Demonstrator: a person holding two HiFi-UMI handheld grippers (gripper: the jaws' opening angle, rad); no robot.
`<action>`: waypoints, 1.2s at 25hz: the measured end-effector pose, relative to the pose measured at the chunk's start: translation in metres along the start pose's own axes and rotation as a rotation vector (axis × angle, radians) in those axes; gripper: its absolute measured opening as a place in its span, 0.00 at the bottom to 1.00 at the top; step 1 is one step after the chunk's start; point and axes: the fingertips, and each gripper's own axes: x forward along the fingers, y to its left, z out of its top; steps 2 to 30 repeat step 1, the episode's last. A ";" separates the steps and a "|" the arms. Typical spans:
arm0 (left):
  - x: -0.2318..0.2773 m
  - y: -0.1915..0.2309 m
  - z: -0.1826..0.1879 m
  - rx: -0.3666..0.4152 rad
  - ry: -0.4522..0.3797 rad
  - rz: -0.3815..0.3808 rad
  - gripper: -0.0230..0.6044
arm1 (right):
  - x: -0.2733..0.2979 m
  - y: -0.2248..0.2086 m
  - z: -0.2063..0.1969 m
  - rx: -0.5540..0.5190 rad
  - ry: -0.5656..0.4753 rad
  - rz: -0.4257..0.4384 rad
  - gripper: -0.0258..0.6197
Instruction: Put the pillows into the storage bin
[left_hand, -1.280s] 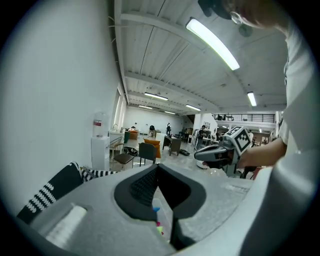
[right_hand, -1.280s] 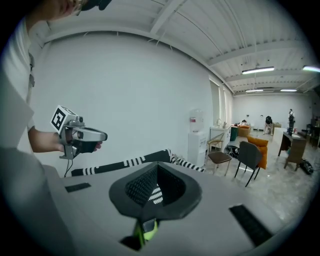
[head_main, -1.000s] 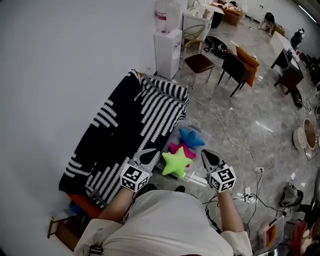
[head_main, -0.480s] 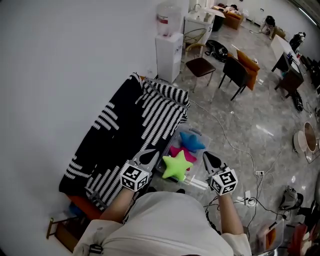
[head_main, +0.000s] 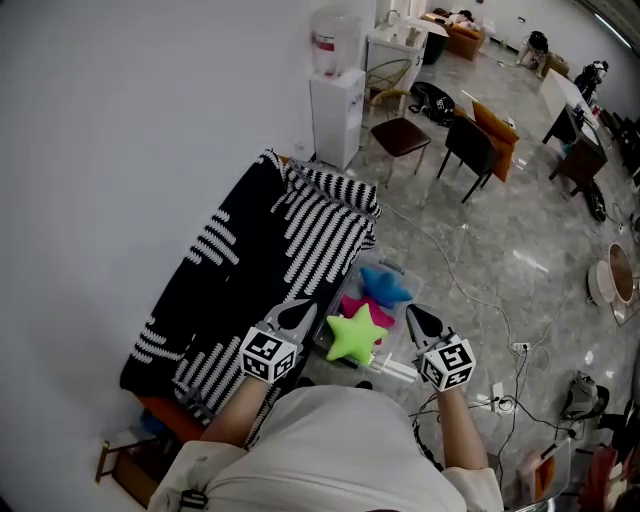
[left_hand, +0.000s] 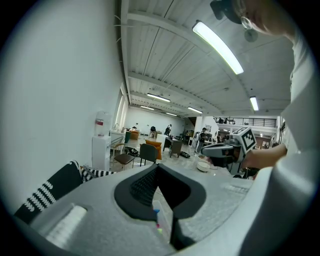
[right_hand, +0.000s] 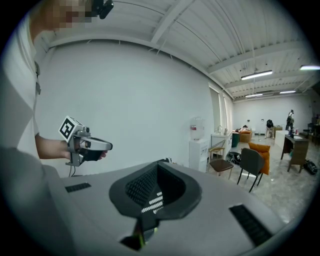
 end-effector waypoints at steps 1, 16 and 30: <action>0.001 0.000 -0.001 0.000 0.002 -0.001 0.06 | 0.000 0.000 -0.001 0.001 0.001 0.000 0.04; 0.001 0.000 -0.001 0.000 0.002 -0.001 0.06 | 0.000 0.000 -0.001 0.001 0.001 0.000 0.04; 0.001 0.000 -0.001 0.000 0.002 -0.001 0.06 | 0.000 0.000 -0.001 0.001 0.001 0.000 0.04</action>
